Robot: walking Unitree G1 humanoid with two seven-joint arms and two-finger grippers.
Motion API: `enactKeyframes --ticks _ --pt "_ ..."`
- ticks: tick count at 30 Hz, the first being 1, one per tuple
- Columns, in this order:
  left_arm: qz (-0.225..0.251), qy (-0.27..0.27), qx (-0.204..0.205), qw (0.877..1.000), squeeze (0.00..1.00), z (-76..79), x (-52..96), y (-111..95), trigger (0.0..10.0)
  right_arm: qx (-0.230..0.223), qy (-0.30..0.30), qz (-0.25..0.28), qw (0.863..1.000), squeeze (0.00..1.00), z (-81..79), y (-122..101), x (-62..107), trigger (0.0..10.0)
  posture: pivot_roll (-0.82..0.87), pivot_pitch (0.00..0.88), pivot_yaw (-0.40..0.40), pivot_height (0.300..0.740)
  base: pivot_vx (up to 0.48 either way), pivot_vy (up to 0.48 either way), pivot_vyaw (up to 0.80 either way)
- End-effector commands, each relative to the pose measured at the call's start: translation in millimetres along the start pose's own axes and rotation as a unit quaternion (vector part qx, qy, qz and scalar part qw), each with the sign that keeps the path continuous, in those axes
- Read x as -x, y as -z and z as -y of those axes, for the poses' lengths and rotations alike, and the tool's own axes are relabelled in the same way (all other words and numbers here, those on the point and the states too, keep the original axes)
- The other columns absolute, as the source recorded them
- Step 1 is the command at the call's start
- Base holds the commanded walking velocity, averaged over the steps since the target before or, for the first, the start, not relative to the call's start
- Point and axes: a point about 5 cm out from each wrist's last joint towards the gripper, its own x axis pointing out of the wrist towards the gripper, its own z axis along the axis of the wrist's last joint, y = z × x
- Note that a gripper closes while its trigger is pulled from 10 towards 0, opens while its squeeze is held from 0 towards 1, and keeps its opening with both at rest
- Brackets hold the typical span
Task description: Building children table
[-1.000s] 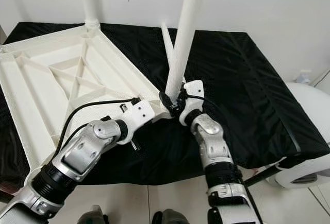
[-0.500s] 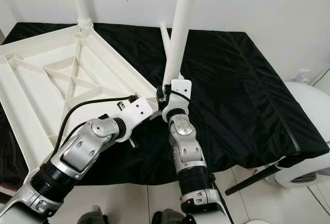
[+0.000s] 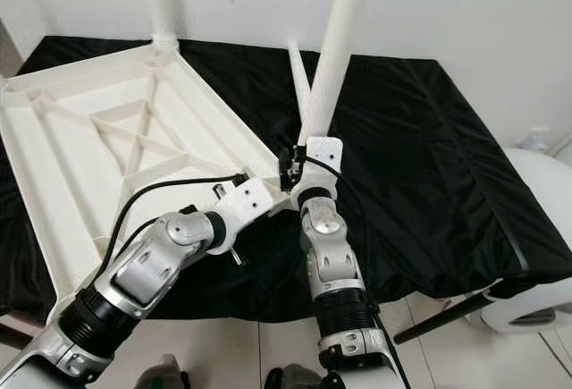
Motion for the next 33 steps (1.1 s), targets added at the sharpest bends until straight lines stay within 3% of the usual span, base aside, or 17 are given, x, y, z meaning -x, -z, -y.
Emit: enactKeyframes --ticks 1,7,8,12,14,15,17,19,21,22,25,27,28,29,30,33 --pt "0.04 0.034 -0.026 0.998 0.0 11.3 -0.6 -18 10.0 -0.005 0.002 -0.002 1.0 1.0 6.4 0 0.7 10.0 0.05 0.0 -0.094 0.74 0.0 0.0 0.0" --pt "0.041 0.034 -0.027 0.998 0.0 11.4 -1.1 -18 10.0 0.006 -0.021 -0.003 1.0 1.0 17.9 2 -0.5 10.0 0.05 0.0 -0.095 0.74 0.0 0.0 0.0" --pt "0.04 0.034 -0.028 0.998 0.0 11.5 -1.2 -18 10.0 0.007 -0.042 -0.001 0.999 0.0 21.7 2 -1.2 10.0 0.05 0.0 -0.096 0.74 0.0 0.0 0.0" --pt "0.04 0.035 -0.029 0.998 0.0 12.2 -1.9 -18 10.0 0.019 -0.106 0.014 0.994 0.0 29.1 -3 -2.8 10.0 0.05 0.0 -0.097 0.74 0.0 0.0 0.0" --pt "0.04 0.035 -0.029 0.998 0.0 12.2 -1.9 -18 10.0 0.019 -0.106 0.014 0.994 0.0 29.1 -3 -2.8 10.0 0.05 0.0 -0.097 0.74 0.0 0.0 0.0" --pt "0.036 0.034 -0.031 0.998 0.0 12.1 -2.2 -16 10.0 0.033 -0.143 0.028 0.989 0.0 31.8 -7 -3.2 10.0 0.05 0.0 -0.096 0.74 0.0 0.0 0.0" --pt "0.036 0.034 -0.031 0.998 0.0 12.1 -2.2 -16 10.0 0.033 -0.143 0.028 0.989 0.0 31.8 -7 -3.2 10.0 0.05 0.0 -0.096 0.74 0.0 0.0 0.0" --pt "0.028 0.032 -0.035 0.998 0.0 11.8 -2.7 -14 10.0 0.048 -0.217 0.048 0.974 0.0 37.9 -16 -3.0 10.0 0.05 0.0 -0.095 0.74 0.0 0.0 0.0" --pt "0.028 0.032 -0.035 0.998 0.0 11.8 -2.7 -14 10.0 0.048 -0.217 0.048 0.974 0.0 37.9 -16 -3.0 10.0 0.05 0.0 -0.095 0.74 0.0 0.0 0.0" --pt "0.025 0.033 -0.033 0.999 1.0 11.6 -2.8 -13 10.0 0.053 -0.243 0.05 0.967 0.0 41.4 -19 -4.3 10.0 0.05 0.0 -0.092 0.74 0.0 0.0 0.0" --pt "0.022 0.032 -0.029 0.999 1.0 10.4 -2.0 -11 10.0 0.063 -0.279 0.054 0.957 0.0 46.5 -26 -9.6 10.0 0.05 0.0 -0.091 0.74 0.0 0.0 0.0" --pt "0.022 0.032 -0.029 0.999 1.0 10.4 -2.0 -11 10.0 0.063 -0.279 0.054 0.957 0.0 46.5 -26 -9.6 10.0 0.05 0.0 -0.091 0.74 0.0 0.0 0.0" --pt "0.018 0.029 -0.031 0.999 0.78 9.3 -1.8 -11 10.0 0.065 -0.291 0.055 0.953 0.0 47.7 -28 -12.1 10.0 0.05 0.0 -0.091 0.74 0.0 0.0 0.0" --pt "0.018 0.029 -0.031 0.999 0.78 9.3 -1.8 -11 10.0 0.065 -0.291 0.055 0.953 0.0 47.7 -28 -12.1 10.0 0.05 0.0 -0.091 0.74 0.0 0.0 0.0" --pt "0.016 0.027 -0.033 0.999 0.0 8.4 -1.6 -10 10.0 0.066 -0.303 0.056 0.949 0.0 48.8 -31 -13.6 10.0 0.06 0.0 -0.092 0.74 0.0 0.0 0.0" --pt "0.013 0.025 -0.036 0.999 0.0 7.7 -0.9 -10 10.0 0.07 -0.323 0.057 0.942 0.0 49.7 -32 -14.6 10.0 0.06 0.0 -0.092 0.74 0.0 0.0 0.0"
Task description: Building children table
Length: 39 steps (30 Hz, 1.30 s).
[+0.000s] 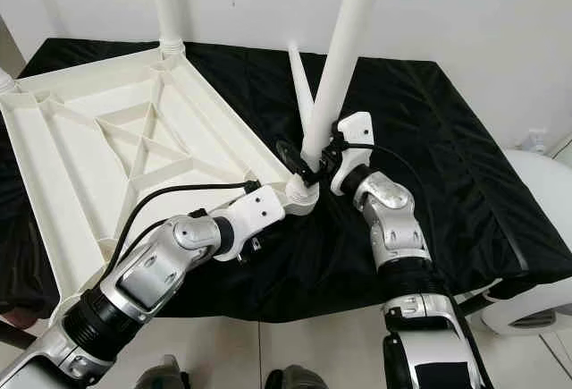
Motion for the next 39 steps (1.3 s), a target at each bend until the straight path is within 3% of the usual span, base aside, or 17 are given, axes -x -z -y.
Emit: enactKeyframes --ticks 1,3,4,5,7,11,12,21,22,24,25,26,27,39 --pt "0.006 0.006 -0.015 1.0 0.0 2.1 0.4 -5 10.0 0.004 -0.009 0.002 1.0 0.0 2.2 -1 0.3 10.0 0.06 0.0 -0.092 0.74 0.0 0.0 0.0" --pt "0.004 0.011 -0.012 1.0 0.0 2.9 0.8 -3 10.0 0.007 -0.016 0.0 1.0 0.0 4.0 -1 0.9 10.0 0.06 0.0 -0.09 0.74 0.0 0.0 0.0" --pt "0.004 0.015 -0.008 1.0 0.0 3.7 1.2 -3 7.3 0.008 -0.017 -0.001 1.0 0.0 4.6 -1 1.2 10.0 0.06 0.0 -0.089 0.74 0.0 0.0 0.0" --pt "0.008 0.02 -0.001 1.0 0.0 4.3 1.6 -3 0.1 0.008 -0.02 0.0 1.0 0.0 5.3 -1 1.5 10.0 0.06 0.0 -0.089 0.74 0.0 0.0 0.0" --pt "0.011 0.023 0.008 1.0 0.0 4.5 2.3 -3 0.0 0.008 -0.024 0.001 1.0 0.0 6.0 -1 1.9 10.0 0.06 0.0 -0.088 0.74 0.0 0.0 0.0" --pt "-0.013 0.028 0.005 1.0 0.0 5.6 2.0 3 0.0 0.007 -0.03 0.001 1.0 0.0 7.3 1 3.3 10.0 0.06 0.0 -0.086 0.74 0.0 0.0 0.0" --pt "-0.027 0.031 0.003 0.999 0.0 6.3 1.3 6 10.0 0.006 -0.032 0.001 0.999 0.0 8.0 2 4.1 10.0 0.05 0.0 -0.084 0.74 0.0 0.0 0.0" --pt "-0.057 0.036 -0.001 0.998 0.0 9.1 0.5 15 10.0 -0.002 -0.044 -0.016 0.999 0.0 13.0 12 14.4 10.0 0.05 0.0 -0.079 0.74 0.0 0.0 0.0" --pt "-0.053 0.038 0.002 0.998 0.0 9.8 1.2 15 0.0 0.0 -0.042 -0.021 0.999 0.0 14.0 14 15.9 10.0 0.05 0.0 -0.079 0.74 0.0 0.0 0.0" --pt "-0.052 0.041 0.002 0.998 0.0 10.5 1.6 15 0.0 0.0 -0.041 -0.024 0.999 0.0 15.0 16 17.2 10.0 0.05 0.0 -0.08 0.74 0.0 0.0 0.0" --pt "-0.056 0.04 0.001 0.998 0.0 10.6 1.5 16 4.0 -0.001 -0.039 -0.027 0.999 0.0 16.2 17 18.4 10.0 0.05 0.0 -0.08 0.74 0.0 0.0 0.0" --pt "-0.056 0.04 0.001 0.998 0.0 10.6 1.5 16 4.0 -0.001 -0.039 -0.027 0.999 0.0 16.2 17 18.4 10.0 0.05 0.0 -0.08 0.74 0.0 0.0 0.0" --pt "-0.063 0.04 -0.001 0.997 0.0 10.7 1.2 17 10.0 -0.001 -0.038 -0.028 0.999 0.0 17.3 18 19.3 10.0 0.05 0.0 -0.08 0.74 0.0 0.0 0.0" --pt "-0.073 0.037 -0.005 0.997 0.0 10.0 0.8 18 10.0 -0.015 -0.028 -0.043 0.999 0.0 22.3 26 24.3 10.0 0.05 0.0 -0.082 0.74 0.0 0.0 0.0"
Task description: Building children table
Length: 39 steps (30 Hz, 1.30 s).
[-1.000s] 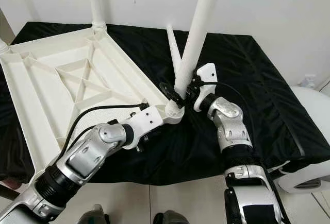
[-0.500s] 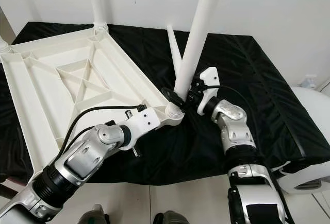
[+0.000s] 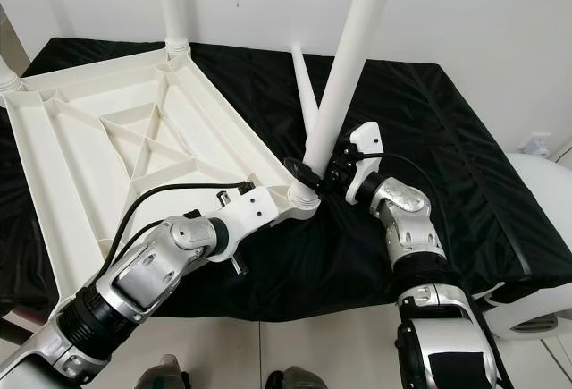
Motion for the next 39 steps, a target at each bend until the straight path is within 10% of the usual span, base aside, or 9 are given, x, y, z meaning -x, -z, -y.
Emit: enactKeyframes --ticks 1,3,7,8,9,10,29,39 --pt "-0.029 0.028 -0.01 0.999 0.0 7.2 -2.5 9 10.0 -0.011 0.021 -0.021 0.999 0.0 7.9 8 10.2 9.6 0.05 0.0 -0.083 0.74 0.0 0.0 0.0" --pt "-0.03 0.026 -0.011 0.999 0.0 6.5 -2.3 9 10.0 -0.02 0.024 -0.021 0.999 0.0 5.8 12 11.0 0.0 0.05 0.0 -0.083 0.74 0.0 0.0 0.0" --pt "-0.031 0.024 -0.013 0.999 0.0 6.1 -2.2 9 10.0 -0.029 0.033 -0.018 0.999 0.0 3.9 14 10.8 0.0 0.05 0.0 -0.083 0.74 0.0 0.0 0.0" --pt "-0.03 0.024 -0.014 0.999 0.0 5.9 -2.3 9 10.0 -0.031 0.034 -0.018 0.999 0.0 1.4 15 10.1 2.3 0.05 0.0 -0.082 0.74 0.0 0.0 0.0" --pt "-0.03 0.023 -0.014 0.999 0.0 5.9 -2.3 8 10.0 -0.032 0.033 -0.018 0.999 0.0 -0.4 16 9.5 2.3 0.05 0.0 -0.082 0.74 0.0 0.0 0.0" --pt "-0.03 0.023 -0.014 0.999 0.0 5.8 -2.4 8 10.0 -0.035 0.031 -0.019 0.999 0.0 -2.7 17 8.8 10.0 0.05 0.0 -0.083 0.74 0.0 0.0 0.0" --pt "-0.027 0.023 -0.016 0.999 0.0 10.6 -3.7 7 10.0 -0.068 0.173 0.012 0.983 0.0 -29.6 11 -13.7 10.0 0.06 0.0 -0.104 0.74 0.0 0.0 0.0" --pt "-0.026 0.024 -0.015 0.999 0.0 13.9 -4.6 7 10.0 -0.071 0.359 0.008 0.931 0.0 -58.7 -5 -35.3 10.0 0.06 0.0 -0.114 0.74 0.0 0.0 0.0"
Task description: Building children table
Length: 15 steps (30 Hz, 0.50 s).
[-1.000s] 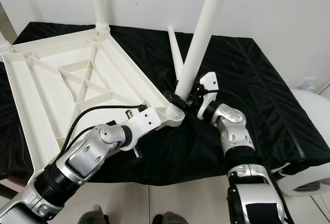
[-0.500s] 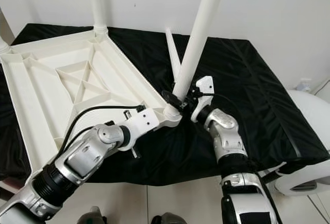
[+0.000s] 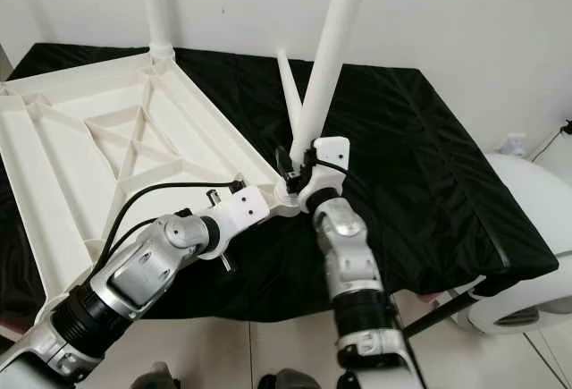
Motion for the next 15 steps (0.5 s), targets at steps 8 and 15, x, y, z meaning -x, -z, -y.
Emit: enactKeyframes --ticks 8,15 --pt "-0.003 0.042 -0.01 0.999 0.0 20.8 -5.8 -1 10.0 0.01 0.1 0.003 0.995 0.0 1.8 -10 -1.0 10.0 0.07 0.0 -0.123 0.74 0.0 0.0 0.0" --pt "-0.003 0.039 -0.01 0.999 0.0 19.5 -5.7 -1 10.0 0.008 0.1 -0.002 0.995 1.0 4.7 -9 2.0 10.0 0.07 0.0 -0.123 0.74 0.0 0.0 0.0"
